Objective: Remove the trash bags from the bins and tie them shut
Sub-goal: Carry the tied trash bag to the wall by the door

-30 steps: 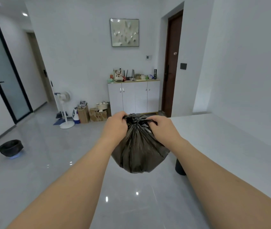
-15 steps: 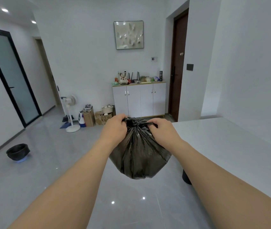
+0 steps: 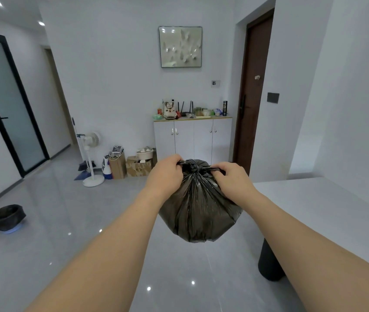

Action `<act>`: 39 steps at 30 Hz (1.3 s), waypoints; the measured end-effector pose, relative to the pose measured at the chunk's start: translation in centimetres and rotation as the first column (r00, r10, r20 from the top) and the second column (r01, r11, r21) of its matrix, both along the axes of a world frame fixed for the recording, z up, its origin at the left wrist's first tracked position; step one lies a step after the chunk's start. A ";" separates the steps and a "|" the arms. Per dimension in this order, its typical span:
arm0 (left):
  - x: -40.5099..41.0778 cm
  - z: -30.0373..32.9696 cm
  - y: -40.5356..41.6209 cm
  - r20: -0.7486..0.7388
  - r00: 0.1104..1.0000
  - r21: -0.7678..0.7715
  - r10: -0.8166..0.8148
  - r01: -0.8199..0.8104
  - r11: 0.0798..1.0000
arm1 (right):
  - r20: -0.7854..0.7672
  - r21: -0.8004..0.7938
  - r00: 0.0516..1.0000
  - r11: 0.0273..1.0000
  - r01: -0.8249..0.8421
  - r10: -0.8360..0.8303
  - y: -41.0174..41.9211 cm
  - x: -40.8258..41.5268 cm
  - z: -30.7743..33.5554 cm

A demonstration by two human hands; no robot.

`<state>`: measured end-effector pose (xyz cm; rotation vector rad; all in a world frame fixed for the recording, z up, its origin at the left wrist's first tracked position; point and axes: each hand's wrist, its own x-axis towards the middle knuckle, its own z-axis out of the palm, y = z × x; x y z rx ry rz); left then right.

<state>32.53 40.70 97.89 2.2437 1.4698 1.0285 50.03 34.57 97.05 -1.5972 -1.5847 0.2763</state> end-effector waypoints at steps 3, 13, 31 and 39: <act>0.5 -0.3 4.3 -0.017 1.000 -0.014 0.001 -0.001 1.000 | -0.008 -0.019 1.000 1.000 0.004 -0.004 4.5 0.5 -0.6; 2.2 -2.7 23.2 -0.003 1.000 -0.045 0.013 -0.013 0.999 | -0.016 -0.027 1.000 0.999 -0.027 0.027 24.3 2.7 -2.4; -1.6 -3.5 63.8 -0.043 0.998 -0.043 0.050 -0.052 0.998 | -0.051 -0.060 0.996 0.996 -0.072 0.069 65.7 -0.9 -4.2; -2.9 -3.1 83.8 -0.044 0.999 -0.068 -0.020 0.017 0.998 | -0.095 -0.067 0.995 0.998 -0.007 0.001 83.5 -2.1 -3.7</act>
